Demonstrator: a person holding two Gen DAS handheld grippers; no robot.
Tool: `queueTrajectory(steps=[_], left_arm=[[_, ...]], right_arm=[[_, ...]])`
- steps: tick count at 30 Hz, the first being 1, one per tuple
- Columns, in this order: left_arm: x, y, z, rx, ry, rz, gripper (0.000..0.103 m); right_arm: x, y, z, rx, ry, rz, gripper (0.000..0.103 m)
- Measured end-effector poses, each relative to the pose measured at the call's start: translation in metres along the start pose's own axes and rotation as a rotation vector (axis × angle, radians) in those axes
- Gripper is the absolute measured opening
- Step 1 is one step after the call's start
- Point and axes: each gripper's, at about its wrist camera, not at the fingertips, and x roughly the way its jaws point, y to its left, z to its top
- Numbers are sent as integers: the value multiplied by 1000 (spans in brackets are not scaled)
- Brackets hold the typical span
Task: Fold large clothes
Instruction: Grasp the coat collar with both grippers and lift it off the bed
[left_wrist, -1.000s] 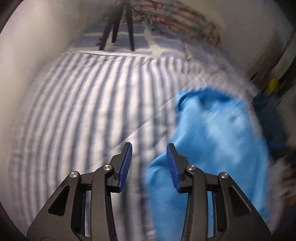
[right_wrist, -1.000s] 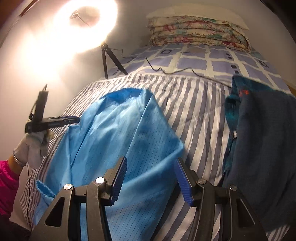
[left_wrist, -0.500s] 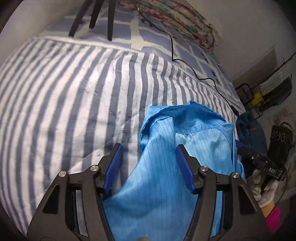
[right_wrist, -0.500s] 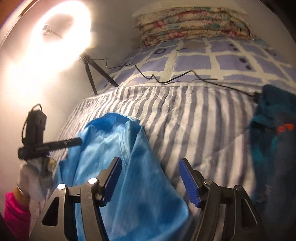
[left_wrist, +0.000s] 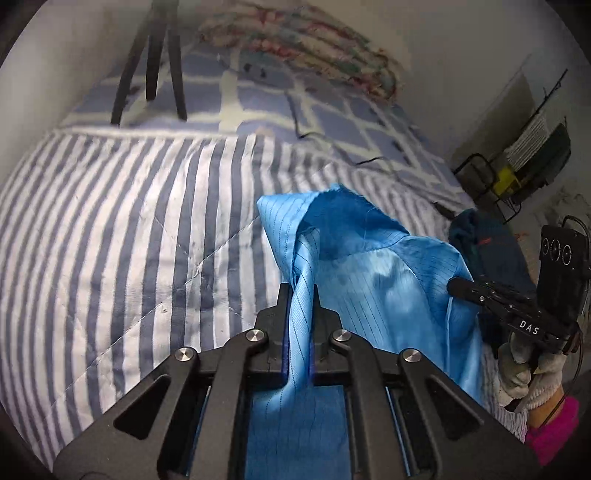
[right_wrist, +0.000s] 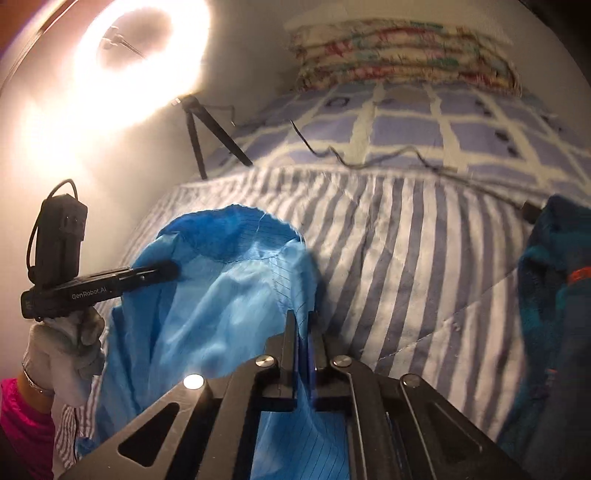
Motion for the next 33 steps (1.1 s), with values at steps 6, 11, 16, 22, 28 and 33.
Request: queueTrajectory(steps=[6, 11, 16, 22, 28, 33], left_arm=[[-57, -30, -6, 47, -56, -42, 3], [-115, -67, -27, 103, -99, -66, 3], [-166, -95, -60, 139, -126, -76, 3], [-221, -123, -111, 167, -151, -96, 3], [-258, -133, -176, 181, -160, -117, 3], [-260, -131, -241, 175, -109, -123, 3]], right_arm=[[-57, 19, -2, -3, -84, 7, 0], [-114, 51, -11, -22, -137, 19, 0], [-167, 86, -34, -65, -169, 32, 0], [-230, 124, -85, -95, -190, 67, 0], [-272, 154, -156, -137, -181, 93, 0], [-277, 160, -222, -125, -138, 89, 0]])
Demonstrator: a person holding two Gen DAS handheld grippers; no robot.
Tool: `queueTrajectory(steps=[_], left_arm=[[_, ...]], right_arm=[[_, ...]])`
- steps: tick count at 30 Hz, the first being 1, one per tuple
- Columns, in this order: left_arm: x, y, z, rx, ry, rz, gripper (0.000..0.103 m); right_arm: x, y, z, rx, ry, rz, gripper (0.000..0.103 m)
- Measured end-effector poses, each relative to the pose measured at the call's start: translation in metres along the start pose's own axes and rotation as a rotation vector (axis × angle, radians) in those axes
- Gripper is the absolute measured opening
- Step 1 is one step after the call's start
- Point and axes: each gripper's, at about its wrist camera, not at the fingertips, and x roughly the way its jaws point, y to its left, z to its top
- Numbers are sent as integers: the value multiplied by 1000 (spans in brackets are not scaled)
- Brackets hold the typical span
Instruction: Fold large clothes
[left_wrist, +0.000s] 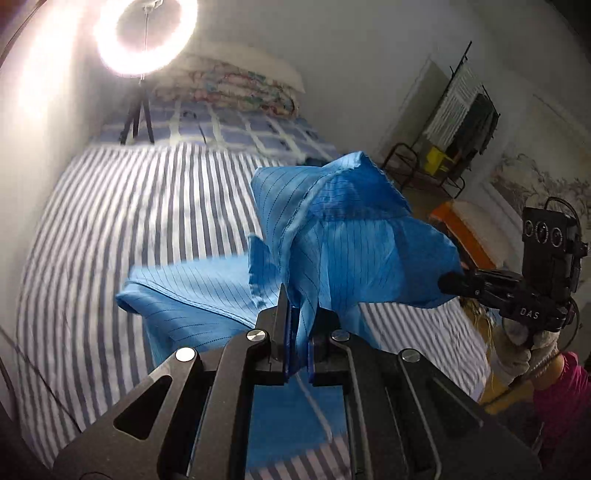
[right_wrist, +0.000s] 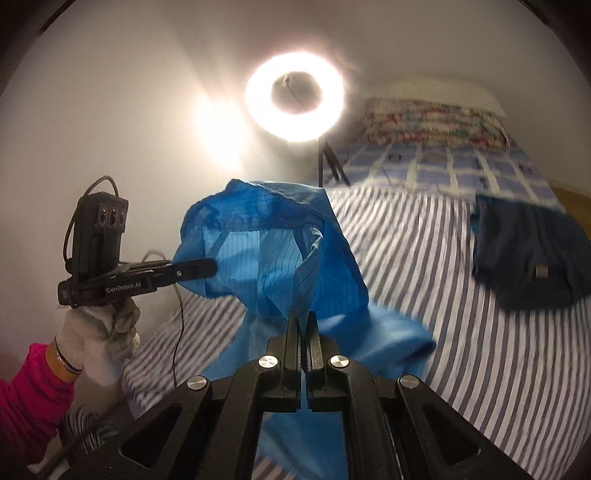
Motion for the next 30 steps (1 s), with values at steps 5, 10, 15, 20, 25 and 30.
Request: queueTrajectory(steps=[5, 10, 15, 20, 25, 30], left_arm=[[13, 4, -64, 8, 74, 38, 3], [28, 13, -105, -18, 174, 67, 4], [10, 9, -124, -6, 192, 85, 12], [-45, -4, -134, -27, 123, 62, 13], [-135, -35, -128, -23, -24, 32, 18], [-227, -72, -119, -10, -135, 23, 29]], right_arm=[[10, 5, -64, 0, 88, -21, 0], [29, 3, -108, -29, 162, -87, 0], [26, 11, -123, -98, 178, -142, 12], [-24, 19, -120, -80, 99, -115, 30], [-104, 48, -118, -82, -21, -62, 31], [-187, 79, -112, -110, -132, -55, 33]])
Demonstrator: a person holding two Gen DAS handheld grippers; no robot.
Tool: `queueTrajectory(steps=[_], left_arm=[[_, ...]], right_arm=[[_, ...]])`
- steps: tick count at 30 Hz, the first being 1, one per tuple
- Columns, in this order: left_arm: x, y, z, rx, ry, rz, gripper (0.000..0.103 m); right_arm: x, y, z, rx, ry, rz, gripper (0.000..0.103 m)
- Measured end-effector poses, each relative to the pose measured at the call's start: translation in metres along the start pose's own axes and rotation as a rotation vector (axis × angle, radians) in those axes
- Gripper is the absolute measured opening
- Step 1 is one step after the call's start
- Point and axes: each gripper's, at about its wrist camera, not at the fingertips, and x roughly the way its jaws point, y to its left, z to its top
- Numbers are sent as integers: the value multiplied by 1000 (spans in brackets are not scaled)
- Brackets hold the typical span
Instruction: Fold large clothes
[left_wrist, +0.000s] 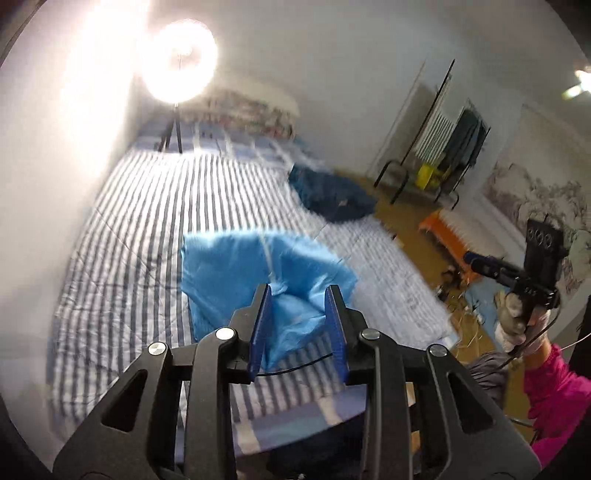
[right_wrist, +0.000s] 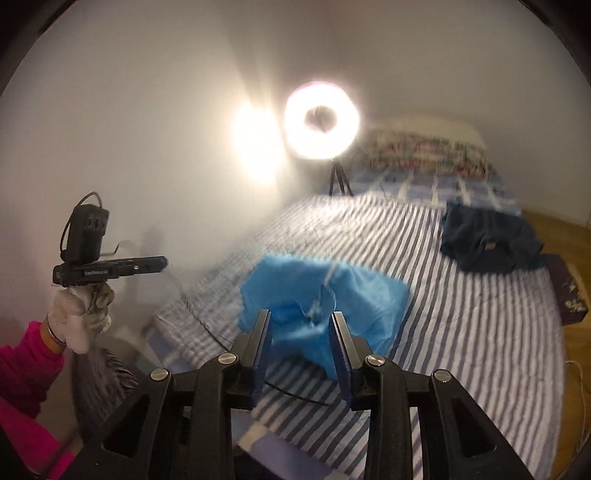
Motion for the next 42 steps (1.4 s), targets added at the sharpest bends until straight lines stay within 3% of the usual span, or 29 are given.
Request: queueTrajectory(steps=[3, 8, 11, 13, 17, 23, 27, 31, 35, 37, 39, 40, 42], left_arm=[[-47, -21, 15, -10, -47, -19, 29], [-102, -53, 49, 57, -130, -18, 31], [-108, -50, 61, 28, -138, -53, 52], [-99, -39, 66, -4, -143, -45, 53], [-46, 11, 60, -146, -84, -52, 53], [63, 109, 32, -384, -12, 5, 54], [127, 157, 11, -480, 74, 31, 54], [183, 187, -3, -488, 183, 80, 54], [218, 207, -17, -584, 229, 26, 54], [232, 213, -21, -592, 243, 25, 54], [245, 216, -25, -601, 260, -1, 54], [250, 216, -27, -613, 268, -29, 52], [259, 215, -29, -602, 284, -43, 21]], right_arm=[[-37, 10, 13, -2, -54, -7, 33], [-86, 22, 37, -5, -134, 14, 39], [-99, 27, 48, -11, -169, 20, 52], [-99, 26, 53, -5, -178, 31, 53], [-74, 16, 45, 30, -142, 33, 71], [31, -41, 14, 228, 28, 3, 72], [98, -79, -13, 319, 147, -23, 72], [147, -114, -36, 434, 215, -35, 73], [183, -143, -60, 540, 246, -5, 75], [195, -152, -67, 591, 259, 41, 71], [205, -157, -71, 614, 271, 87, 61], [211, -158, -72, 606, 278, 104, 58], [222, -155, -72, 575, 301, 112, 43]])
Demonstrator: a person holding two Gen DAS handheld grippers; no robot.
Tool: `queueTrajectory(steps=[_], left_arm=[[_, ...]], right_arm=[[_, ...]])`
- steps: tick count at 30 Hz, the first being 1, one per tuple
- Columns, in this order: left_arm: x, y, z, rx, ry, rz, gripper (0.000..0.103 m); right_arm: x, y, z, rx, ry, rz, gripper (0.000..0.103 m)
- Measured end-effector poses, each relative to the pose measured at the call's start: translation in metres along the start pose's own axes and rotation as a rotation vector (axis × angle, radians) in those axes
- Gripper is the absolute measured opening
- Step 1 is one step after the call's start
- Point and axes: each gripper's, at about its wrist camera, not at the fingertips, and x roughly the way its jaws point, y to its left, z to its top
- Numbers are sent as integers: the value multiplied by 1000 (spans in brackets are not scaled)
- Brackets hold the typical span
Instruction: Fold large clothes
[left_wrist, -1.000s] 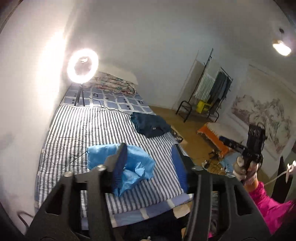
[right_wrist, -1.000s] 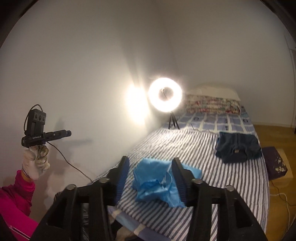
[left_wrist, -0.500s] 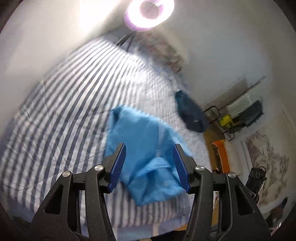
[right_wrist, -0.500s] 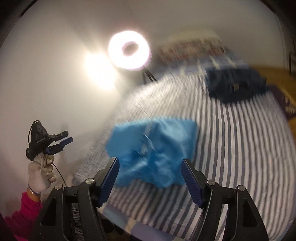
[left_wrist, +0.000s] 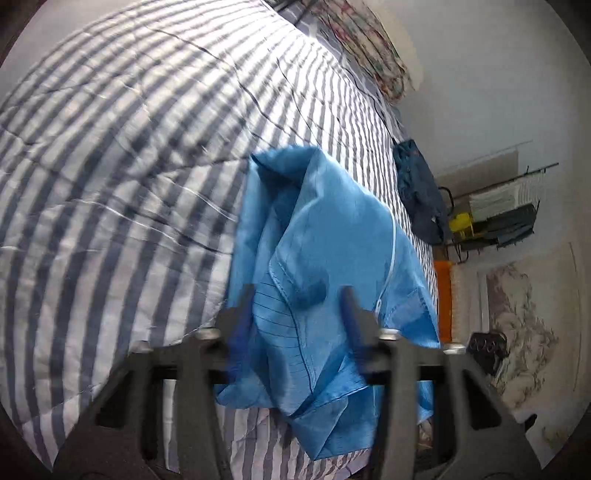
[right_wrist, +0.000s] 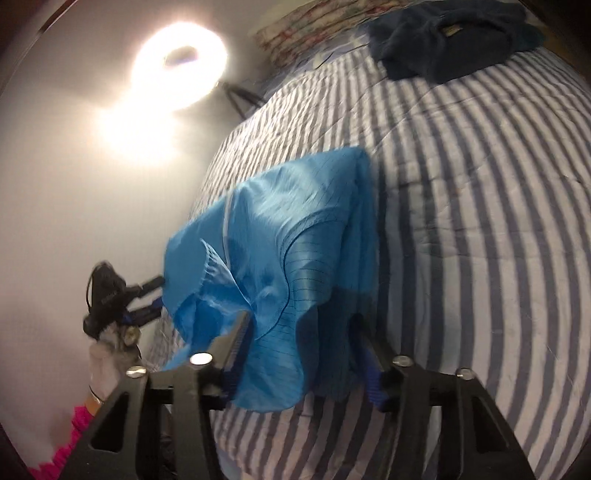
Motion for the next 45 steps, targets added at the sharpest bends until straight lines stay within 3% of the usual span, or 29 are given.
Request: queueTrajectory(steps=[1, 2, 3, 5, 8, 10, 15, 19, 21, 24, 25, 26, 28, 30, 33, 36, 38, 42, 45], left_arm=[[4, 0, 0, 12, 5, 8, 14], [6, 0, -1, 11, 15, 4, 5], [9, 1, -1, 1, 27, -9, 3], [5, -2, -4, -15, 37, -51, 2], [-10, -7, -15, 6, 41, -63, 2], [-11, -5, -24, 33, 46, -5, 2], [14, 7, -38, 65, 85, 134, 2], [5, -5, -38, 104, 59, 151, 2], [-4, -8, -36, 92, 71, 134, 14], [-25, -18, -31, 116, 17, 160, 18], [-34, -22, -28, 129, -3, 165, 18], [-42, -30, -27, 145, -21, 160, 17], [-55, -42, -25, 167, -78, 157, 18], [-59, -58, -19, 202, -138, 138, 18], [-35, -72, -2, 213, -128, 115, 18], [-1, -86, 11, 280, -123, 180, 18], [20, -82, 21, 268, -85, 171, 18], [49, -59, 31, 226, -60, 241, 18], [66, -38, 35, 192, -29, 290, 17]], right_arm=[[6, 1, 0, -12, 17, 11, 37], [10, 3, 0, -20, 37, 37, 25], [14, 3, -1, -25, 53, 61, 10], [15, 7, -1, -30, 62, 89, 0], [-7, 6, -3, 11, 43, 190, 0], [-23, 3, -6, 7, 21, 228, 0], [8, -26, -19, 81, 105, 124, 0], [20, -16, -28, 18, 152, 68, 0], [15, -10, -27, -9, 155, 29, 1], [2, 1, -25, -69, 159, -44, 13], [-9, 7, -26, -97, 155, -79, 31], [-21, 12, -26, -119, 134, -93, 35], [-43, 24, -22, -171, 83, -119, 35], [-63, 39, -16, -238, -27, -171, 35], [-57, 55, 6, -254, -125, -121, 35], [-30, 66, 26, -280, -140, -102, 35], [-4, 70, 36, -303, -112, -123, 35], [38, 58, 43, -322, -45, -218, 34], [50, 24, 44, -233, 9, -271, 32]])
